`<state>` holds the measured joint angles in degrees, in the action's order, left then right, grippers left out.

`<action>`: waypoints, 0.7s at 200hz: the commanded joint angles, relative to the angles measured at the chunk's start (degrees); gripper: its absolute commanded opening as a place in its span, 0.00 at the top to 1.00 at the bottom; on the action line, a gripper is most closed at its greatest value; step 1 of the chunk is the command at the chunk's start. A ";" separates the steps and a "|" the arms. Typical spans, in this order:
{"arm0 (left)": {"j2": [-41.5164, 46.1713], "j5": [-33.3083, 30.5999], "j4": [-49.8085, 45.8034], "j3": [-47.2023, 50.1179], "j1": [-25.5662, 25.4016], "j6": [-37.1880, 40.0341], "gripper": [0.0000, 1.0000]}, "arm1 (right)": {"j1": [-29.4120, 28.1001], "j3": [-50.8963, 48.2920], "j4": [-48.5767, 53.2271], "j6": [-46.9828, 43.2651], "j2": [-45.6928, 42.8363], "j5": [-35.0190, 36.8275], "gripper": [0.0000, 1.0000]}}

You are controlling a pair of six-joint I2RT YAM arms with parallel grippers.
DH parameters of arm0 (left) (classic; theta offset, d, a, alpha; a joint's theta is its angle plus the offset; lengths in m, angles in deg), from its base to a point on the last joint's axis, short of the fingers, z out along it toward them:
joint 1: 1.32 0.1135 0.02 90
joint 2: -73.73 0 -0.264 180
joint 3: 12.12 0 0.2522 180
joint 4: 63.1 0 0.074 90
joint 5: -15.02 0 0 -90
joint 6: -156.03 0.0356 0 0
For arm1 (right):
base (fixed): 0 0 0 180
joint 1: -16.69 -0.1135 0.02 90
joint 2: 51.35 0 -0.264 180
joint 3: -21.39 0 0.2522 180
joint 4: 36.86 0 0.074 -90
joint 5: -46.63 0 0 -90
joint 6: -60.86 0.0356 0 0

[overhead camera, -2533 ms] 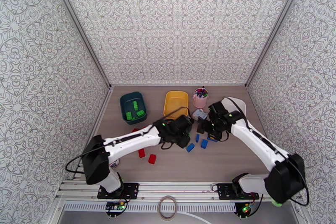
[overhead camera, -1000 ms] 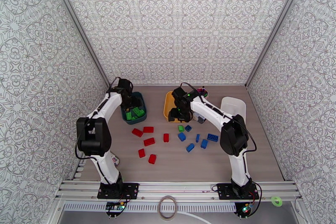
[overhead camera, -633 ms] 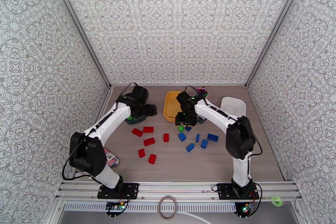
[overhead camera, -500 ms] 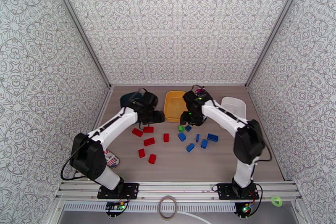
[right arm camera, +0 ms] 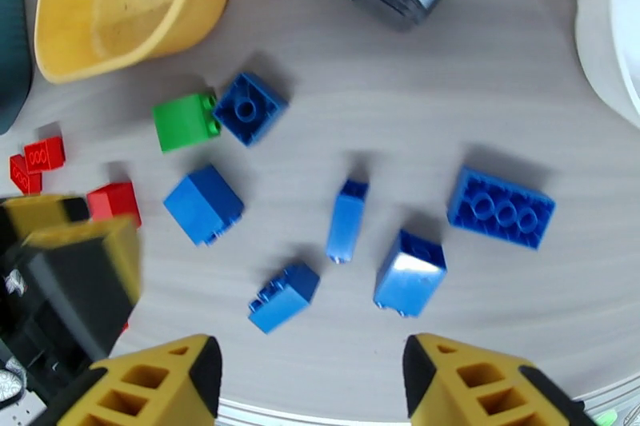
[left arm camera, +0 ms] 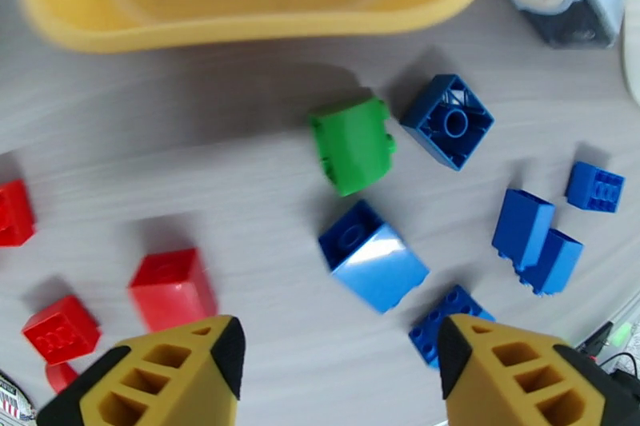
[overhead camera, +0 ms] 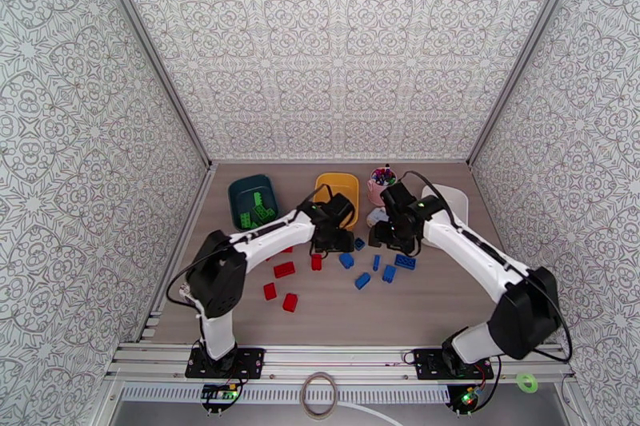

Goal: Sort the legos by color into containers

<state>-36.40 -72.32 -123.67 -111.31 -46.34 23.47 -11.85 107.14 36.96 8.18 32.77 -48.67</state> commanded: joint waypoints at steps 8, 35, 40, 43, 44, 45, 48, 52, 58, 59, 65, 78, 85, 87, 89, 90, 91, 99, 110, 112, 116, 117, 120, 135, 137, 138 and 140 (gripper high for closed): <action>-2.83 -2.04 1.79 -2.25 -0.07 -4.04 0.37 | 0.23 -3.36 0.15 1.78 -4.22 0.21 0.35; -5.13 -2.31 2.69 -2.80 -0.11 -5.09 0.40 | 0.27 -5.11 0.79 2.12 -6.40 0.16 0.34; -5.39 -2.39 2.88 -2.81 -0.14 -5.26 0.40 | 0.25 -5.27 0.85 2.13 -6.71 0.12 0.34; -5.64 -2.40 2.95 -2.81 -0.10 -5.30 0.41 | 0.24 -5.42 0.93 2.21 -6.92 0.18 0.34; -5.72 -2.40 3.04 -2.81 -0.04 -5.36 0.41 | 0.23 -5.44 0.94 2.22 -6.93 0.10 0.34; -5.81 -2.39 3.08 -2.86 -0.06 -5.35 0.41 | 0.23 -5.49 0.94 2.18 -6.98 0.07 0.34; -5.92 -2.39 3.22 -2.90 -0.07 -5.41 0.41 | 0.24 -5.53 0.94 2.18 -7.05 0.11 0.34; -6.13 -2.35 3.47 -2.85 -0.07 -5.43 0.41 | 0.23 -5.60 1.03 2.14 -7.24 0.11 0.34; -6.45 -2.30 3.79 -2.81 -0.05 -5.55 0.41 | 0.24 -5.67 1.10 2.12 -7.38 -0.05 0.34; -6.48 -2.30 3.85 -2.81 -0.02 -5.57 0.41 | 0.24 -5.69 1.15 2.13 -7.38 -0.01 0.34; -6.81 -2.23 4.09 -2.87 0.16 -5.63 0.41 | 0.28 -5.70 1.20 2.05 -7.44 -0.06 0.34; -7.67 -2.20 4.52 -3.38 0.26 -5.55 0.41 | 0.25 -5.55 1.30 1.97 -7.47 -0.20 0.34; -8.18 -2.14 4.48 -3.79 0.21 -5.48 0.42 | 0.23 -5.55 1.30 1.82 -7.42 -0.25 0.34; -8.33 -2.13 4.56 -3.89 0.26 -5.44 0.42 | 0.26 -5.54 1.30 1.80 -7.40 -0.31 0.34; -8.45 -2.15 4.54 -4.12 0.27 -5.40 0.42 | 0.24 -5.48 1.30 1.86 -7.39 -0.32 0.34; -8.53 -2.14 4.54 -4.17 0.28 -5.41 0.42 | 0.28 -5.46 1.30 1.87 -7.34 -0.37 0.34; -8.62 -2.13 4.53 -4.28 0.23 -5.37 0.42 | 0.30 -5.46 1.30 1.83 -7.37 -0.35 0.34; -9.31 -2.19 4.42 -5.00 0.16 -5.20 0.42 | 0.25 -5.29 1.30 1.71 -7.24 -0.56 0.34; -10.12 -2.34 4.18 -5.98 0.14 -5.06 0.42 | 0.30 -5.06 1.45 1.53 -7.04 -0.57 0.34; -10.31 -2.31 4.11 -6.11 0.13 -5.00 0.42 | 0.25 -5.09 1.47 1.53 -7.04 -0.58 0.34; -10.58 -2.45 4.01 -6.49 0.13 -4.98 0.42 | 0.23 -4.93 1.47 1.53 -7.04 -0.58 0.34; -10.65 -2.42 4.00 -6.59 0.16 -4.98 0.42 | 0.23 -4.93 1.47 1.53 -6.99 -0.58 0.34; -10.91 -2.51 3.93 -6.86 0.14 -4.94 0.43 | 0.23 -4.87 1.49 1.42 -6.95 -0.51 0.34; -12.14 -2.76 3.44 -7.92 0.20 -4.80 0.45 | 0.23 -4.84 1.56 1.44 -7.04 -0.61 0.34; -12.31 -2.86 3.36 -8.02 0.13 -4.76 0.45 | 0.23 -4.79 1.56 1.44 -7.08 -0.59 0.34; -12.39 -2.84 3.33 -8.06 0.16 -4.74 0.45 | 0.23 -4.82 1.60 1.44 -7.10 -0.55 0.34; -12.53 -2.90 3.24 -8.19 0.20 -4.66 0.45 | 0.26 -4.83 1.64 1.44 -7.12 -0.51 0.34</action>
<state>-46.70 -73.81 -120.26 -116.89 -46.42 19.03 -11.85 102.09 37.57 9.65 26.25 -48.72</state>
